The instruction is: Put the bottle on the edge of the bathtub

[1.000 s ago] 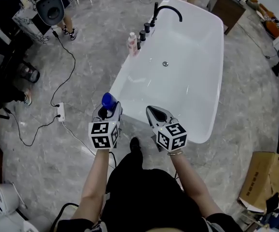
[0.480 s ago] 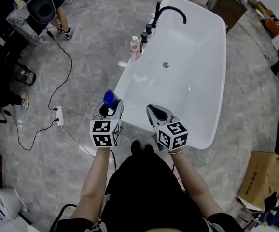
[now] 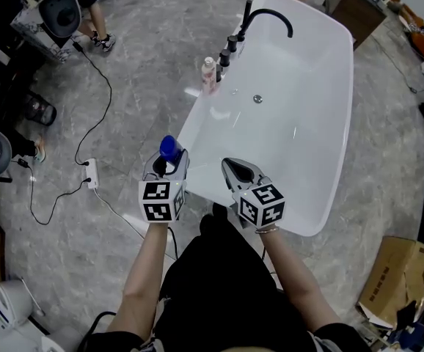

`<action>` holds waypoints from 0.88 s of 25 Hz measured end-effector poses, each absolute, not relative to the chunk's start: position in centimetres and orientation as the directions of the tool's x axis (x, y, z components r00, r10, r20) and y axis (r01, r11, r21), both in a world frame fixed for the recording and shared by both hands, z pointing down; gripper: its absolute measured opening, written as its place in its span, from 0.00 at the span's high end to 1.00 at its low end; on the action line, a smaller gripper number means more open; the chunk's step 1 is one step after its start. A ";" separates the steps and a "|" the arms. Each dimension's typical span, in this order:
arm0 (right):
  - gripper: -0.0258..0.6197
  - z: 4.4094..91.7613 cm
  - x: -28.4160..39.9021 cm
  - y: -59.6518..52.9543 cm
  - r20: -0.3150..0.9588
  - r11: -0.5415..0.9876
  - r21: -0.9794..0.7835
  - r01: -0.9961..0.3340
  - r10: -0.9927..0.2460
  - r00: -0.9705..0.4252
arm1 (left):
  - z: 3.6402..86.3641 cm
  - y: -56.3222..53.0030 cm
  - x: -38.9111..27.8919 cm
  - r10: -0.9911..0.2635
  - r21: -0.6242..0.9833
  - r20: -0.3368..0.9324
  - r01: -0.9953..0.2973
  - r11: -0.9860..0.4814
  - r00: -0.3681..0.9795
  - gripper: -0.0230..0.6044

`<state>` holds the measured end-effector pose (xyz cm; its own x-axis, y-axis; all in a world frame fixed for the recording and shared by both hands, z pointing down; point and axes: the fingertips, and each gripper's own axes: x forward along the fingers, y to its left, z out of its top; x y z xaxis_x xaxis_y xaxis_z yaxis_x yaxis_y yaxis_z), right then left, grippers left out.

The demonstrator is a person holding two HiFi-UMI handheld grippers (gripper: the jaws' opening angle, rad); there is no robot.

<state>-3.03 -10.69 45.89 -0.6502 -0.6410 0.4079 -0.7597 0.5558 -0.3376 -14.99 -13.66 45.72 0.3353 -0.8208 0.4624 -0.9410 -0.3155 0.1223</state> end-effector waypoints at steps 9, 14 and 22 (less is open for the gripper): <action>0.96 47.5 -2.9 -14.9 0.425 0.563 -0.362 -0.743 -0.610 -0.669 | 47.8 -18.4 -14.5 -0.818 0.107 0.486 -0.950 -0.293 0.307 0.71; 0.95 49.0 -3.0 -16.9 0.436 0.559 -0.381 -0.736 -0.593 -0.677 | 49.6 -21.4 -14.2 -0.818 0.097 0.493 -0.953 -0.287 0.297 0.71; 0.95 51.3 -3.0 -19.4 0.453 0.541 -0.407 -0.736 -0.580 -0.677 | 52.5 -25.8 -13.3 -0.820 0.079 0.498 -0.956 -0.283 0.284 0.71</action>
<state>-2.98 -19.44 51.27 -0.6770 -0.5798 0.4533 -0.7359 0.5413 -0.4066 -13.35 -25.76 52.51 0.2836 -0.8196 0.4978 -0.9559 -0.2828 0.0789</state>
